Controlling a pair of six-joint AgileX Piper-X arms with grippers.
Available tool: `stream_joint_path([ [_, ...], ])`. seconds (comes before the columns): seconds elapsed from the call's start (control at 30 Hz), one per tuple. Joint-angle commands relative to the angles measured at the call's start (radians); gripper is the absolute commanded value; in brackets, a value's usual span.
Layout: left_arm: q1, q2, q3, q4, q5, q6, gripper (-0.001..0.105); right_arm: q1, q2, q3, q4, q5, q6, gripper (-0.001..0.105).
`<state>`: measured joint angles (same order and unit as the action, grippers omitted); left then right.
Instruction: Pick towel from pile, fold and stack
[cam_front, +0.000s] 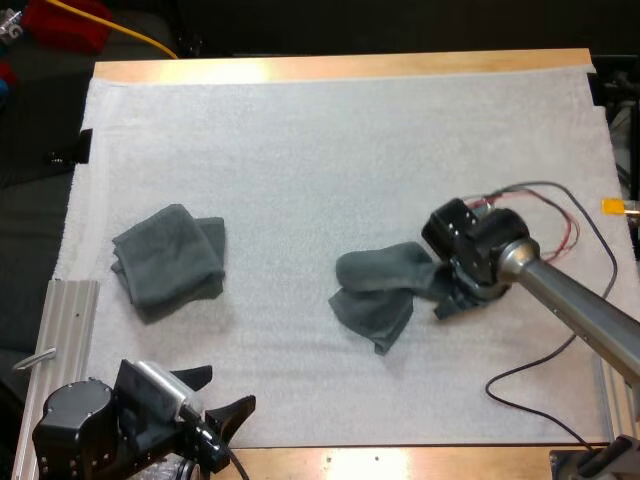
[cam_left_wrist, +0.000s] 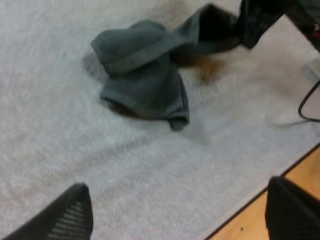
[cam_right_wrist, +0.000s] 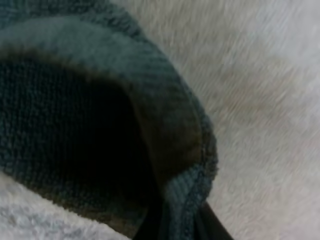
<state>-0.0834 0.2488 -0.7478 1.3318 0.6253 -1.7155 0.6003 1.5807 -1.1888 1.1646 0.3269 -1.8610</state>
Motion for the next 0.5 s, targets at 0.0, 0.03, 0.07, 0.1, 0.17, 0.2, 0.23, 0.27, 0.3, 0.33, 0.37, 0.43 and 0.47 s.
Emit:
stream_joint_path([
  [0.0, -0.004, 0.0, -0.006, -0.009, 0.017, 0.014, 0.069, -0.003, -0.01, 0.014, -0.001, -0.003, 0.014, 0.001],
  [0.03, -0.004, 0.0, -0.006, -0.013, 0.018, 0.018, 0.069, -0.003, -0.01, 0.023, -0.004, -0.006, 0.027, 0.001],
  [0.07, -0.004, 0.0, -0.006, -0.019, 0.021, 0.019, 0.069, -0.003, -0.01, 0.028, -0.005, -0.013, 0.034, 0.001],
  [0.1, -0.004, 0.0, -0.006, -0.026, 0.025, 0.021, 0.069, -0.003, -0.01, 0.028, -0.005, -0.022, 0.039, 0.001],
  [0.17, -0.004, 0.004, -0.006, -0.051, 0.046, 0.023, 0.069, -0.003, -0.012, 0.028, -0.01, -0.041, 0.049, 0.001],
  [0.2, -0.004, 0.009, -0.006, -0.061, 0.056, 0.023, 0.069, -0.003, -0.013, 0.028, -0.014, -0.042, 0.049, 0.001],
  [0.23, -0.004, 0.019, -0.006, -0.073, 0.071, 0.023, 0.069, -0.003, -0.015, 0.028, -0.019, -0.041, 0.049, 0.001],
  [0.27, -0.004, 0.03, -0.006, -0.081, 0.079, 0.023, 0.069, -0.003, -0.016, 0.028, -0.022, -0.041, 0.049, 0.001],
  [0.3, -0.006, 0.041, -0.006, -0.085, 0.085, 0.023, 0.069, -0.003, -0.018, 0.028, -0.022, -0.041, 0.049, 0.001],
  [0.33, -0.013, 0.056, -0.006, -0.092, 0.089, 0.023, 0.069, -0.003, -0.018, 0.028, -0.022, -0.042, 0.05, 0.001],
  [0.37, -0.023, 0.068, -0.006, -0.1, 0.089, 0.023, 0.069, -0.003, -0.018, 0.028, -0.021, -0.043, 0.051, 0.001],
  [0.43, -0.054, 0.1, -0.006, -0.12, 0.089, 0.023, 0.069, -0.003, -0.018, 0.028, -0.02, -0.053, 0.054, 0.001],
  [0.47, -0.071, 0.116, -0.006, -0.129, 0.088, 0.023, 0.069, -0.003, -0.018, 0.028, -0.02, -0.059, 0.056, 0.001],
])
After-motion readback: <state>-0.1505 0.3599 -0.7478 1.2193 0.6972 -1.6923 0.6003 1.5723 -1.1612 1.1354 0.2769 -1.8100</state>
